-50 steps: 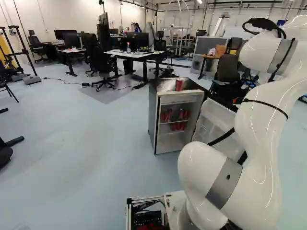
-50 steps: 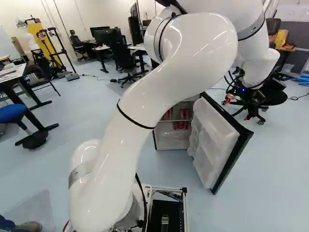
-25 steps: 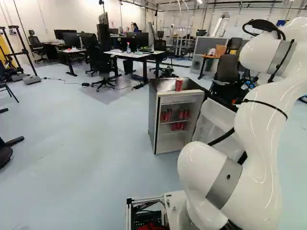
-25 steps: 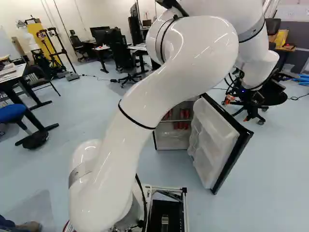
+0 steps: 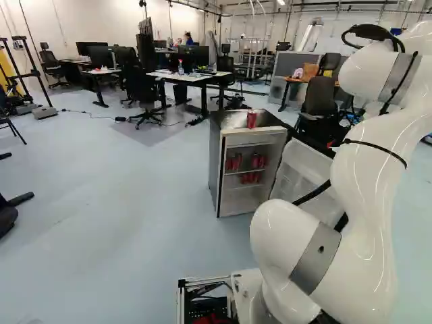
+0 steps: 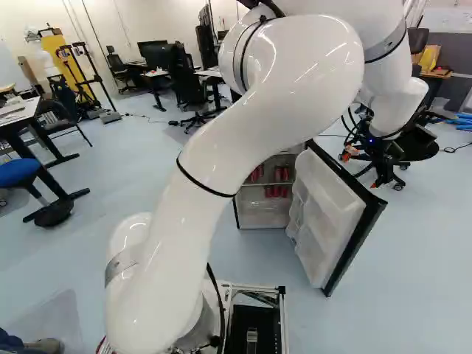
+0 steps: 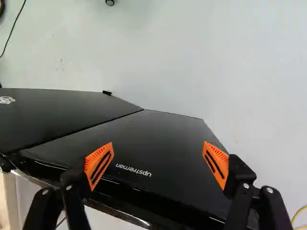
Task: Grab a drink from the fridge
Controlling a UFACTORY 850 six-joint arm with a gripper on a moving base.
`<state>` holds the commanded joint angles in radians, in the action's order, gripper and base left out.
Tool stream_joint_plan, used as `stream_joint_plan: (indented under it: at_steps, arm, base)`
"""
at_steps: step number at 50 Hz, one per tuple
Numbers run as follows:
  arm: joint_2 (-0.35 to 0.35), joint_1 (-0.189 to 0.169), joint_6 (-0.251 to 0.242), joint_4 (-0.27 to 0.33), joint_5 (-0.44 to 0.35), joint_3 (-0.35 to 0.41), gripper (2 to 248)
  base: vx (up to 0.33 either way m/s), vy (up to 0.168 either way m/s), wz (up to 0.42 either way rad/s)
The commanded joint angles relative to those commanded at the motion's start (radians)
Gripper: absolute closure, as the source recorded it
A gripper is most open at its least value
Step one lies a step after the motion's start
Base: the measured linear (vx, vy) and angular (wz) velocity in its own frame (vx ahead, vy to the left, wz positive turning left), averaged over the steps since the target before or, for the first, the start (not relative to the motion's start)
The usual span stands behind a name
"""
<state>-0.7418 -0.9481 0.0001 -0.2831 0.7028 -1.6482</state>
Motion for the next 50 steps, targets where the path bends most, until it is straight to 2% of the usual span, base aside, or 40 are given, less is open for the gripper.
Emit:
stream_joint_plan:
  at_steps: [50]
  arm:
    - [0.069, -0.012, 0.0, 0.0, 0.064, 0.107, 3]
  base:
    - [0.0, 0.0, 0.0]
